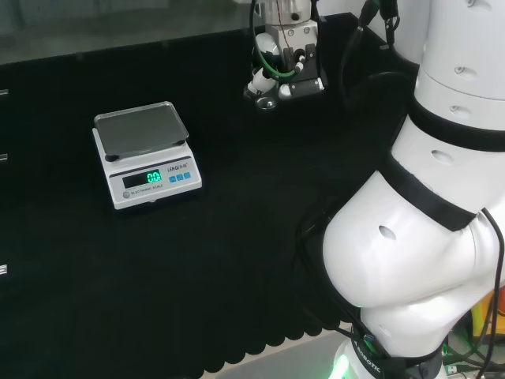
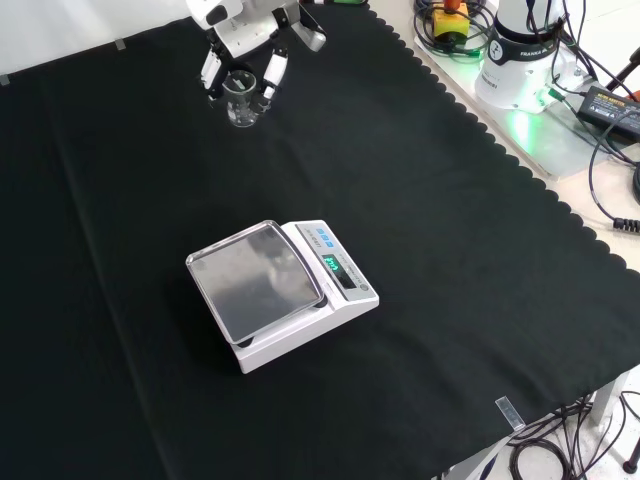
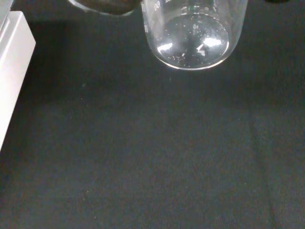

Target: Put the beaker on the electronic balance.

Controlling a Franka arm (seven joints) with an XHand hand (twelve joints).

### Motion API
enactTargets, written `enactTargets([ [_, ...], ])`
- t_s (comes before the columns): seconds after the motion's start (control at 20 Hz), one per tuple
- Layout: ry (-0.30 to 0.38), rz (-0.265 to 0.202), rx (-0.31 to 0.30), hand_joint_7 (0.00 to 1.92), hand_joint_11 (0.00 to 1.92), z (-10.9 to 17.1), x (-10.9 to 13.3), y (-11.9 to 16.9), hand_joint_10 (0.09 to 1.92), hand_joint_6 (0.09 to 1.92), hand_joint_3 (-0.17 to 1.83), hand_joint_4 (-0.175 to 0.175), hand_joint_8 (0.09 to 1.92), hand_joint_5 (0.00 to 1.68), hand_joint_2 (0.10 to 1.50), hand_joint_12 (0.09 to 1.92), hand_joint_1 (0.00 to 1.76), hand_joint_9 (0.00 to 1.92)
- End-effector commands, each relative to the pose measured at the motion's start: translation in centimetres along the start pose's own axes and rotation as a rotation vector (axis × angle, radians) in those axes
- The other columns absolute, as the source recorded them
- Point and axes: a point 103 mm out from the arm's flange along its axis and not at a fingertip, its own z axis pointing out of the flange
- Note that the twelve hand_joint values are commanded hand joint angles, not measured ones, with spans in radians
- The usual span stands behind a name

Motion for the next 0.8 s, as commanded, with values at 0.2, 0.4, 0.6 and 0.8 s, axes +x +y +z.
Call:
enactTargets([
  [0.2,0.000,-0.007,-0.004,0.95,1.66,0.1,0.5,0.3,0.15,0.87,-0.08,-0.098,0.92,1.07,1.10,0.38,1.14,1.60],
  [0.4,0.003,-0.022,-0.015,0.95,1.66,0.1,1.5,0.8,0.15,0.86,-0.08,-0.097,0.92,1.07,1.10,0.38,1.14,1.60],
  [0.6,0.012,-0.048,-0.029,0.96,1.66,-0.1,2.6,1.7,0.15,0.86,-0.08,-0.097,0.92,1.07,1.10,0.38,1.14,1.60],
  [0.8,0.002,-0.081,-0.021,0.96,1.66,-0.4,4.8,3.4,0.15,0.86,-0.08,-0.096,0.92,1.07,1.10,0.38,1.14,1.60],
])
